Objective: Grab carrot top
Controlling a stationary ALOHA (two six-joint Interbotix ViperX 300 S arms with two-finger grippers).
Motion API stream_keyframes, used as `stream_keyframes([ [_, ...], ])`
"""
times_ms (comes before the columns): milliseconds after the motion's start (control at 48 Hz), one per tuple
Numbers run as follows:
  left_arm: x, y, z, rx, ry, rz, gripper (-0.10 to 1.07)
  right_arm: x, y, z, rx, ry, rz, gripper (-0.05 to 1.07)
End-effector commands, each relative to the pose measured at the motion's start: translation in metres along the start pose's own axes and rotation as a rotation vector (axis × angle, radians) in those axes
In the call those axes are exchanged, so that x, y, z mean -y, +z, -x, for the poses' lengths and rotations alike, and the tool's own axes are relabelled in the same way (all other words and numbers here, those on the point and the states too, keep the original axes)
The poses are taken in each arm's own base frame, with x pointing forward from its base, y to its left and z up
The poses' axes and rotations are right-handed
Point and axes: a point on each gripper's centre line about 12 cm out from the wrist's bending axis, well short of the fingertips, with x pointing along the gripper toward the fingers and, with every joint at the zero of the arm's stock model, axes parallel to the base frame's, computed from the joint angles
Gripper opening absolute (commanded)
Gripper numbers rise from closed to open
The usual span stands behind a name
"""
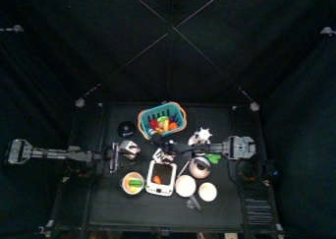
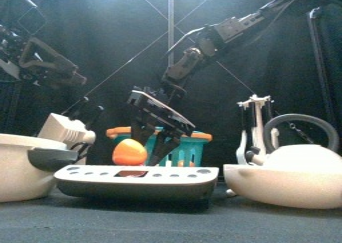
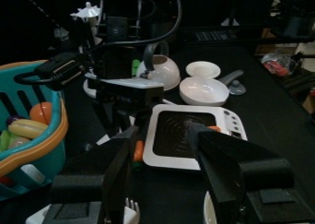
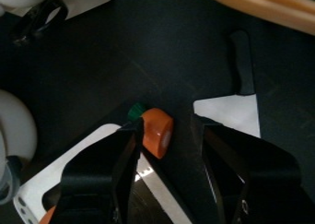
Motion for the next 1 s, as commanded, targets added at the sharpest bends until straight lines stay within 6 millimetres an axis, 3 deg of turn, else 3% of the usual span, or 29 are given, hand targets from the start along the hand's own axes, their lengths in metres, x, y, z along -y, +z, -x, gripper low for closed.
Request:
stream_keyframes([
  [0, -0.001, 0.004, -0.002, 0.011, 0.003, -0.001, 0.84, -0.010, 0.009, 0.012, 0.025, 0.029, -0.009, 0.82],
  [167, -0.001, 0.003, -0.001, 0.009, 0.002, -0.002, 0.84, -0.005, -0.002, -0.008, -0.015, -0.001, -0.008, 0.82],
  [333, -0.001, 0.003, -0.001, 0.008, 0.002, -0.002, 0.84, -0.006, 0.003, -0.003, -0.001, 0.004, -0.004, 0.81],
  [521, -0.001, 0.002, -0.001, 0.006, 0.001, -0.002, 0.84, -0.006, 0.004, -0.011, 0.015, -0.006, 0.026, 0.80],
  [625, -0.001, 0.002, -0.001, 0.004, 0.004, 0.000, 0.84, -0.005, 0.004, -0.012, 0.014, -0.009, 0.031, 0.63],
  [688, 0.000, 0.002, -0.001, 0.004, 0.001, -0.001, 0.84, -0.006, 0.007, -0.009, 0.024, -0.008, 0.037, 0.55],
  [812, -0.001, 0.002, -0.001, 0.004, 0.003, -0.001, 0.84, -0.012, 0.020, 0.017, 0.083, 0.010, 0.067, 0.55],
  [979, -0.001, 0.002, -0.001, 0.006, 0.002, 0.000, 0.84, -0.013, 0.022, 0.021, 0.092, 0.011, 0.074, 0.55],
])
